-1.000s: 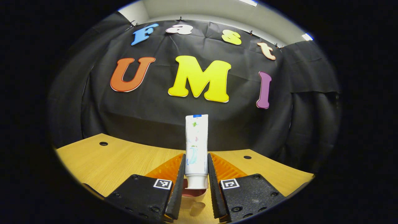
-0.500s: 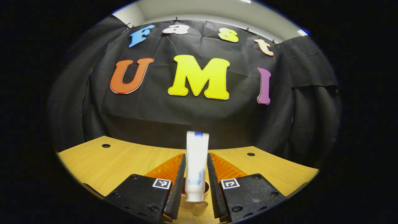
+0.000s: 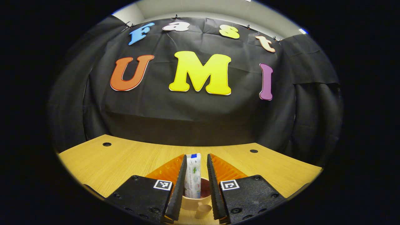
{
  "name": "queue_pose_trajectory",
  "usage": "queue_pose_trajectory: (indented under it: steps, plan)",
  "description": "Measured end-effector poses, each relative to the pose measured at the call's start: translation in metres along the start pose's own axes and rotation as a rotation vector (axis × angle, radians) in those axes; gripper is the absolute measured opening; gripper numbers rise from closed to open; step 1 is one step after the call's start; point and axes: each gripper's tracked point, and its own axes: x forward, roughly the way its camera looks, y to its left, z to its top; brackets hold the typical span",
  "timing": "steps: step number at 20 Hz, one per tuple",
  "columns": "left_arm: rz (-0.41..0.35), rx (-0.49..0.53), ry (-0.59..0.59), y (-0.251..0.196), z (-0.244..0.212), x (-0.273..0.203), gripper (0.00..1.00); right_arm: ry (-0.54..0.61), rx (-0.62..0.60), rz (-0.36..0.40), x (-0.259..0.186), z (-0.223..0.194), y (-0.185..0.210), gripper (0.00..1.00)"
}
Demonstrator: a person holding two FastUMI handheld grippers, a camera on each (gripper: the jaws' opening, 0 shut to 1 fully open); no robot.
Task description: Put the toothbrush and toothpaste on the desktop into the cup, then pick up the cup and place it on the coaster on the desktop.
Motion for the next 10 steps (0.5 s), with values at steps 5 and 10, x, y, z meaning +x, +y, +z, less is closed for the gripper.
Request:
queue_pose_trajectory:
  steps: [5, 10]
  plan:
    - [0.017, -0.012, -0.019, 0.005, 0.004, -0.015, 0.45, -0.005, -0.02, 0.007, 0.008, 0.007, 0.007, 0.0]
    - [0.061, 0.004, -0.067, 0.02, 0.002, -0.045, 0.93, -0.043, -0.038, 0.056, 0.048, 0.048, 0.036, 0.0]
